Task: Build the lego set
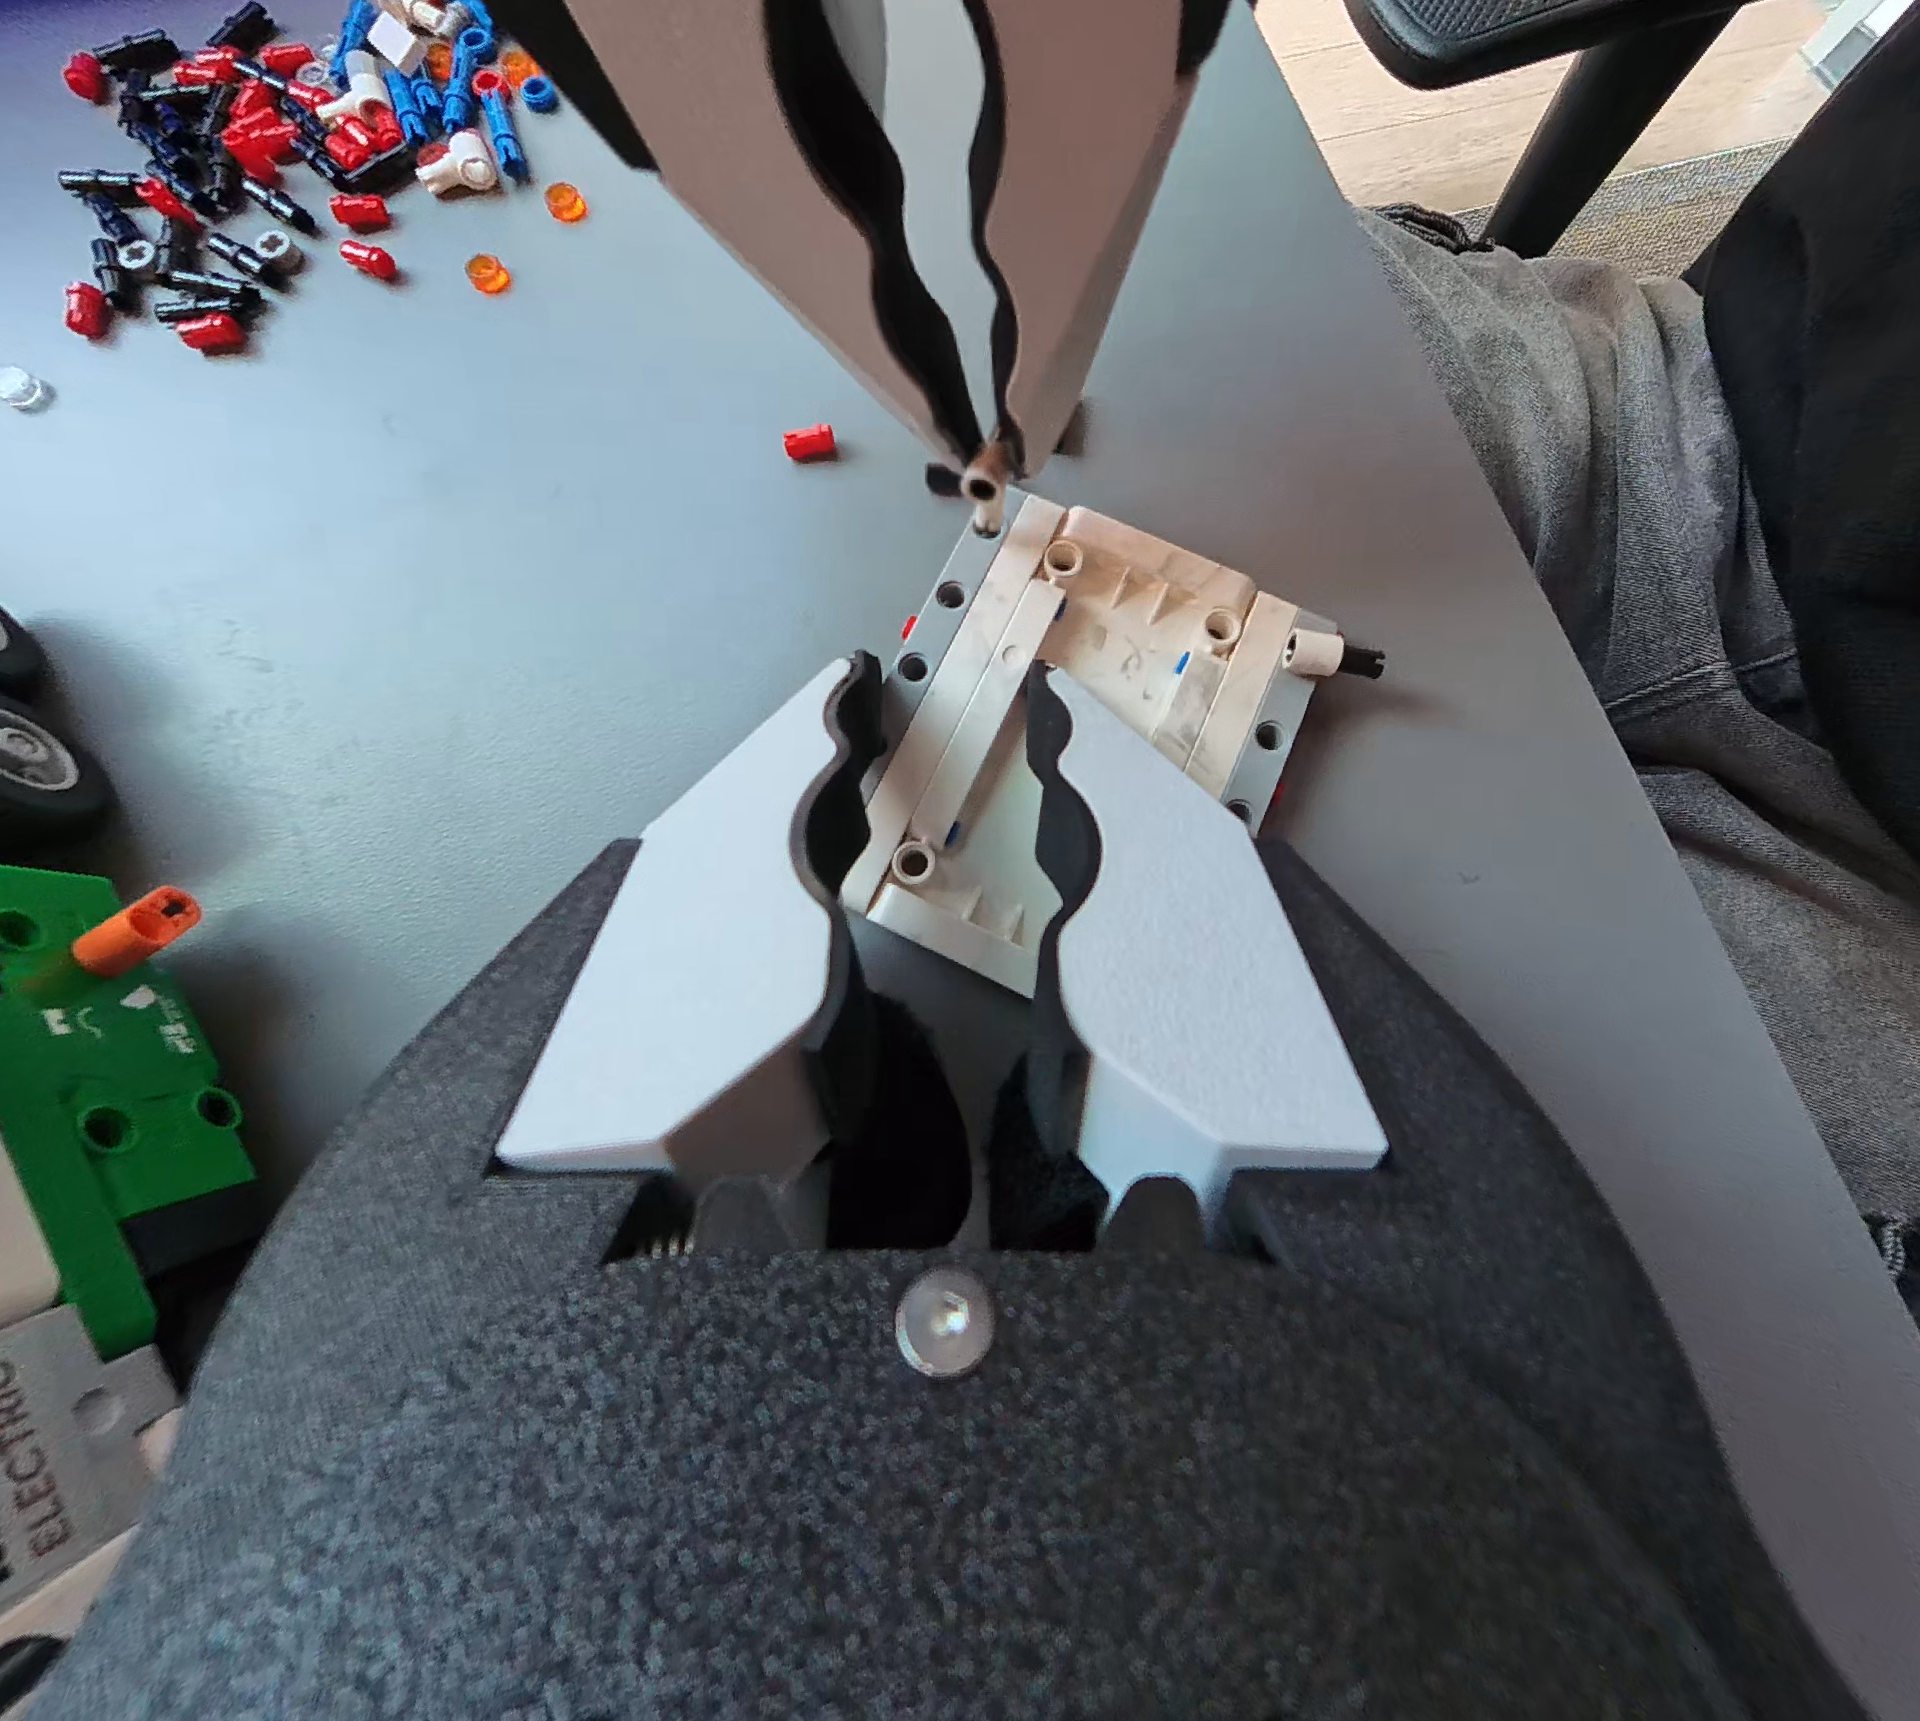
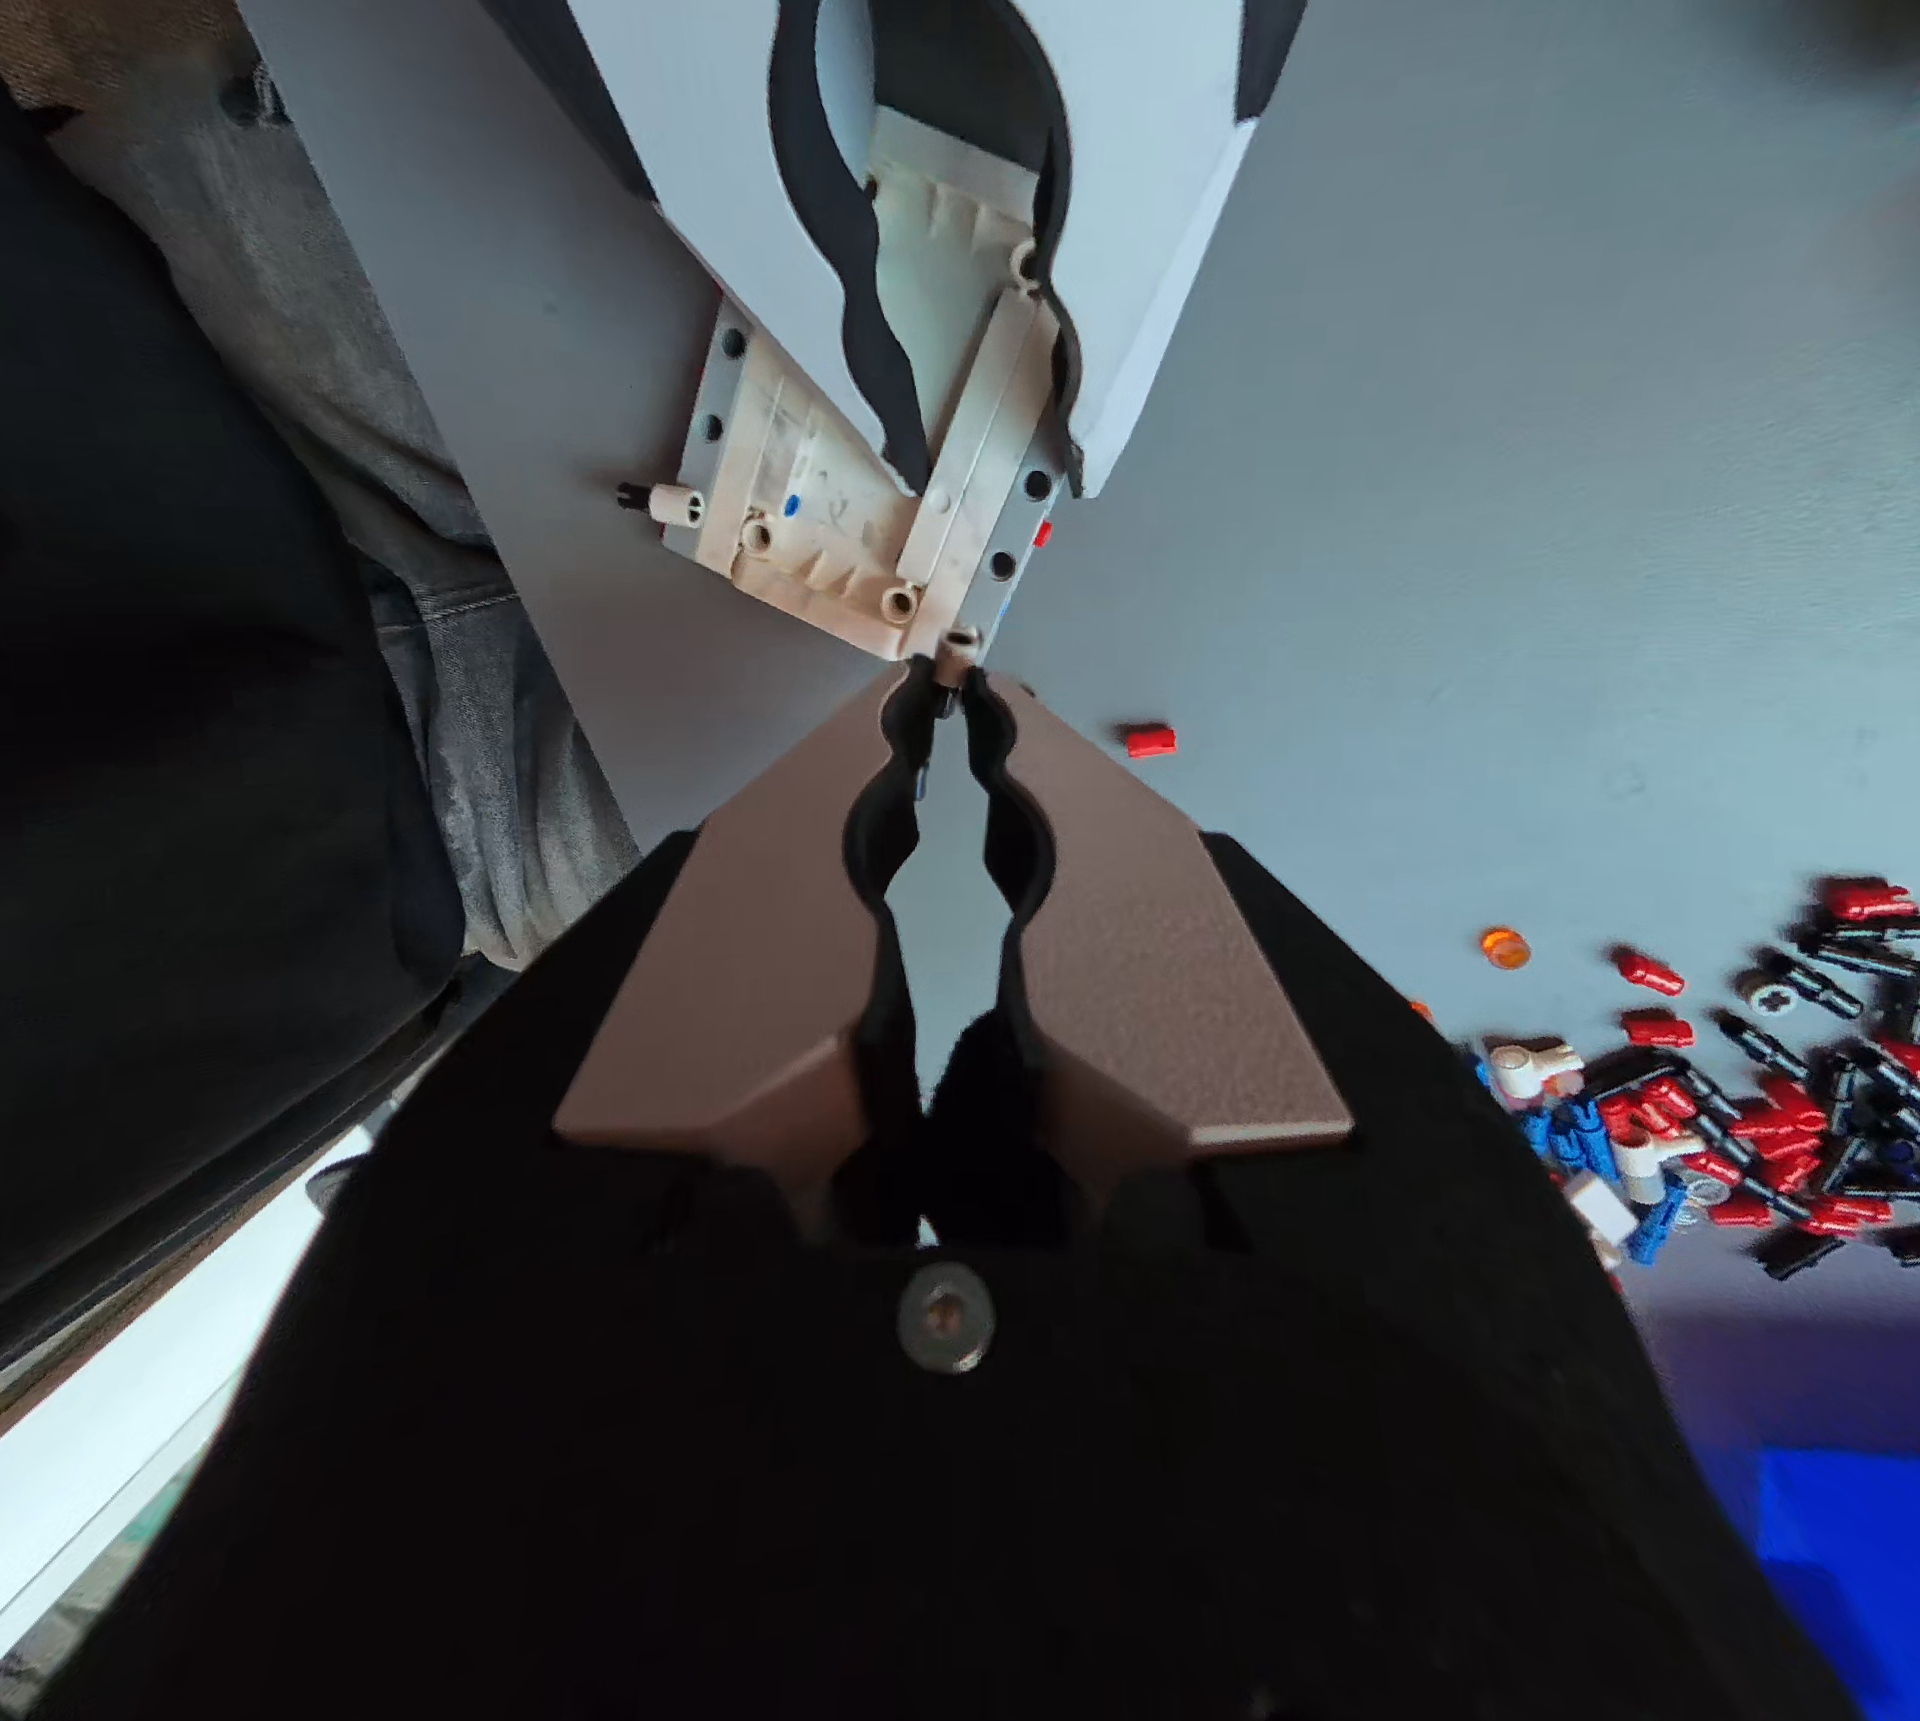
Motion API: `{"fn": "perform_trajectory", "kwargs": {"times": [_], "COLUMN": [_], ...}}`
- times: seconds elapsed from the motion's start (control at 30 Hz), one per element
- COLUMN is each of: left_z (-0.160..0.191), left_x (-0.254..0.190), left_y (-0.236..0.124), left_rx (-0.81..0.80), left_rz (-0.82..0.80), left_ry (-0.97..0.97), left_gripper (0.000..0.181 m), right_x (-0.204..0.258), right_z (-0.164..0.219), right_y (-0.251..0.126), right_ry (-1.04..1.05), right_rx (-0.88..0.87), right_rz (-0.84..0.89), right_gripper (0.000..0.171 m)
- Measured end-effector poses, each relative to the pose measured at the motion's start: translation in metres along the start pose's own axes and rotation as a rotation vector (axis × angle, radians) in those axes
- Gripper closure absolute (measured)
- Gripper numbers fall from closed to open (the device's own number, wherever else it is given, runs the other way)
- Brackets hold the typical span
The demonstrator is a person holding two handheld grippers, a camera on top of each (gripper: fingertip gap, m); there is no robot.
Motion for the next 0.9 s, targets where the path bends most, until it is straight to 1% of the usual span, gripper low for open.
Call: {"fn": "perform_trajectory", "kwargs": {"times": [0.07,0.2,0.4,0.73,0.83,0.9], "left_z": [0.000,0.000,0.000,0.000,0.000,0.000], "left_x": [0.000,0.000,0.000,0.000,0.000,0.000], "left_y": [0.000,0.000,0.000,0.000,0.000,0.000], "left_rx": [0.001,0.001,-0.002,-0.002,-0.002,-0.003], "left_rz": [0.002,-0.003,-0.009,-0.026,-0.027,-0.029], "left_ry": [-0.003,0.000,0.005,0.014,0.015,0.021], "left_gripper": [0.155,0.155,0.156,0.156,0.156,0.156], "right_x": [0.002,-0.004,-0.001,-0.002,-0.002,-0.002], "right_z": [0.003,-0.001,0.001,-0.002,-0.009,-0.009], "right_y": [0.006,0.005,0.005,0.007,0.007,0.012], "right_ry": [-0.019,-0.003,0.000,0.036,0.028,0.024], "right_rx": [0.047,0.047,0.114,0.118,0.051,0.043], "right_rz": [0.004,0.038,0.022,0.014,0.019,0.014], "right_gripper": [0.167,0.167,0.167,0.167,0.166,0.166]}}
Point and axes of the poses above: each gripper's, where its closed fingertips meet, y out along the fingers, z out of its underside, x = y × z across the jaws, the point moved 7 cm from there along -y, back along the fingers, and after that the axes turned 3 degrees about -x, right-handed, at the moved point
